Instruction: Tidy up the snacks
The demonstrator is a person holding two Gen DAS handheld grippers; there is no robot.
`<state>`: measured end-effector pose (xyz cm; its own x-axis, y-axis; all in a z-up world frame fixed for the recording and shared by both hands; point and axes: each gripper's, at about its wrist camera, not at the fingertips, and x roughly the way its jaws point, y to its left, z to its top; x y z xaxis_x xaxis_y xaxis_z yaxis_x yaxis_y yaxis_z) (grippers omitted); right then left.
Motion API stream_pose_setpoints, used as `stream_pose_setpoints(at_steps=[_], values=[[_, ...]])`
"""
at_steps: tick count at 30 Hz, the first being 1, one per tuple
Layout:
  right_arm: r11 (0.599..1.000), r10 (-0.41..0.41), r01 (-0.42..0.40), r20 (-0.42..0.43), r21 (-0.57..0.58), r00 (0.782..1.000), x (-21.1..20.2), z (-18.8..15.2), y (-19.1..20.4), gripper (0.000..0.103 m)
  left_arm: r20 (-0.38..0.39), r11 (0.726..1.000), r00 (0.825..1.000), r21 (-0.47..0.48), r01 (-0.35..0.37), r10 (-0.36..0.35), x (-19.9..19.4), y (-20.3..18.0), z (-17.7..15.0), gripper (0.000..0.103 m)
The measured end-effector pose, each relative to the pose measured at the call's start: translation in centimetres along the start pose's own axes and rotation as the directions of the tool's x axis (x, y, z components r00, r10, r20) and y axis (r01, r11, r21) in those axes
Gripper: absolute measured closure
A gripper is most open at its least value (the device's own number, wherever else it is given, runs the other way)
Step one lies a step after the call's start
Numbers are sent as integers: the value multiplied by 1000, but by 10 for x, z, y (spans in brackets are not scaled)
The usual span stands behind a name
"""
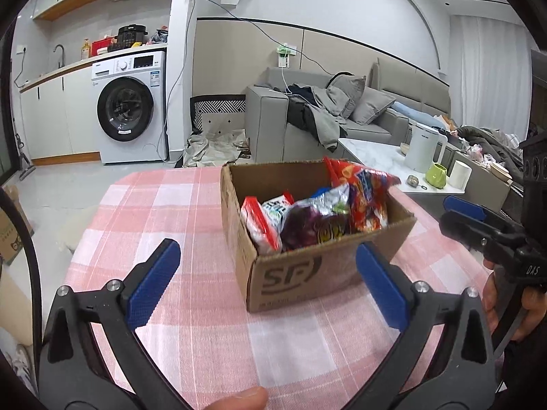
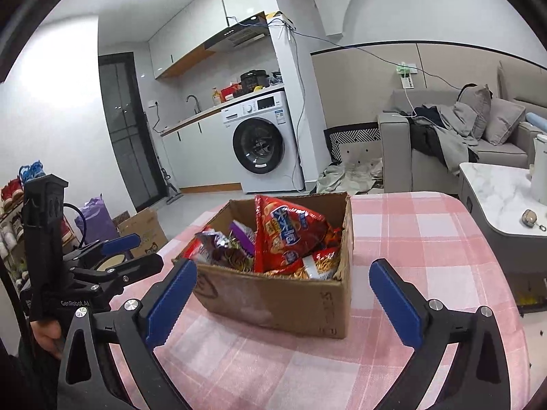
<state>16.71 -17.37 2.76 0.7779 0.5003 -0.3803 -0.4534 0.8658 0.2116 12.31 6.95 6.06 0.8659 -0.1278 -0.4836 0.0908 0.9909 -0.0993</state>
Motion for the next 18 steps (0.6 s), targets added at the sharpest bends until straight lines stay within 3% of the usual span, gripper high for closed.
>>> stream_pose_setpoints(at_steps=[18], values=[[995,-28,34,56,-93,998,-10,-34,17,0,43,999,998,23,-37,36,-2,-5,-44,1]])
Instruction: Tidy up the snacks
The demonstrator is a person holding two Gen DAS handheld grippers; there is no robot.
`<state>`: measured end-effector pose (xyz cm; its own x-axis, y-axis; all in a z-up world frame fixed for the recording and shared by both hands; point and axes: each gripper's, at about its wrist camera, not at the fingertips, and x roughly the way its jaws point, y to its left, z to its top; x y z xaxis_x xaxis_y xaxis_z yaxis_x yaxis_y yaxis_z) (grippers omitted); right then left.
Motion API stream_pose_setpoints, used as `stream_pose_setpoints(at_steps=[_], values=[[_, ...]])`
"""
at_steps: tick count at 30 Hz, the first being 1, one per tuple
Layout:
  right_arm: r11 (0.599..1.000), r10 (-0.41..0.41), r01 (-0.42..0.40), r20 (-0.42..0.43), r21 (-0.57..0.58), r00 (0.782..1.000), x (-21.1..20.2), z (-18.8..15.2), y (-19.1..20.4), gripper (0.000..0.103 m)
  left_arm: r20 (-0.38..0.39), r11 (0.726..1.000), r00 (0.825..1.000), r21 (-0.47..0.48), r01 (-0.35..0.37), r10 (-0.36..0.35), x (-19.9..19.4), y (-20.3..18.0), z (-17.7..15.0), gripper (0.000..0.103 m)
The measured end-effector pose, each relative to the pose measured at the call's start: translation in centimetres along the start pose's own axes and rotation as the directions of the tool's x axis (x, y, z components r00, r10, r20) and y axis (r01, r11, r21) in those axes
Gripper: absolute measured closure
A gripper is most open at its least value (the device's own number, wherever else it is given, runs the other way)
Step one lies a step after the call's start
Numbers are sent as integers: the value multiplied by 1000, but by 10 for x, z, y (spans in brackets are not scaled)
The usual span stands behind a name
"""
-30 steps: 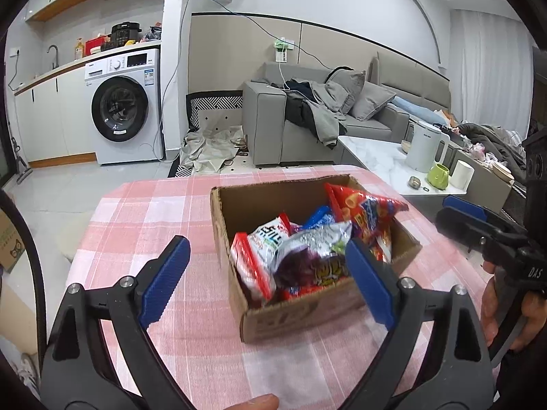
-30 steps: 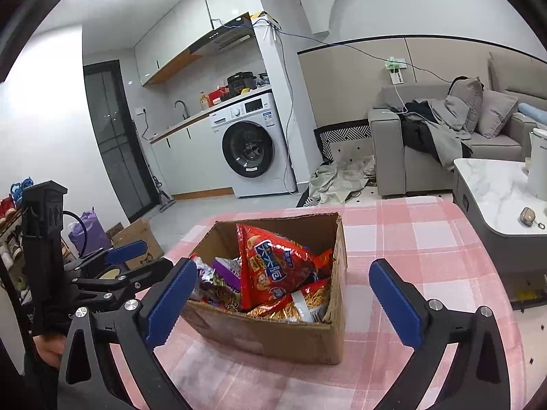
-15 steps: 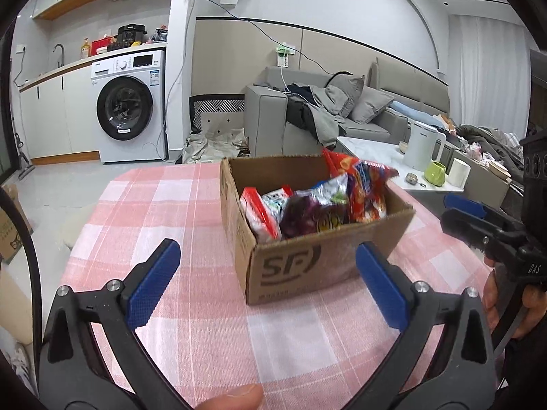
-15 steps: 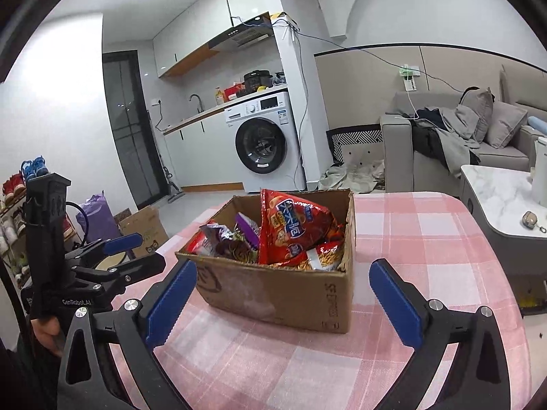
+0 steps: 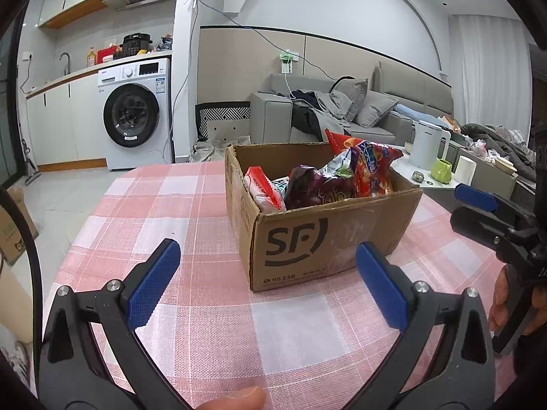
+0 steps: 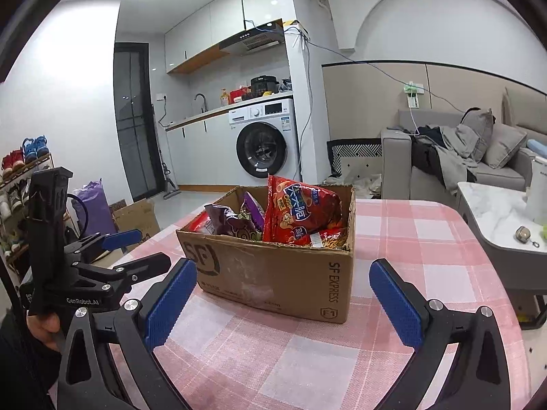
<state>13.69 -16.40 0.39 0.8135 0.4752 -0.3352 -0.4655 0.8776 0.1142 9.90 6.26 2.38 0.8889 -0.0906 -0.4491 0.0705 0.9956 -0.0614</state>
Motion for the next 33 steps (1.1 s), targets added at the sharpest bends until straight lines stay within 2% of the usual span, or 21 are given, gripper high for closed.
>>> stream_pose_setpoints(at_steps=[9,33], values=[[1000,-18,19,27,-14,999,-2,-7,-1,0,2,999,1000,25,-21,21,9,-5,-6,1],[998,-43,45,42,-43,998,-3,-15,4,0,8,1000,1000,5,-7,7,12,3,-9,1]])
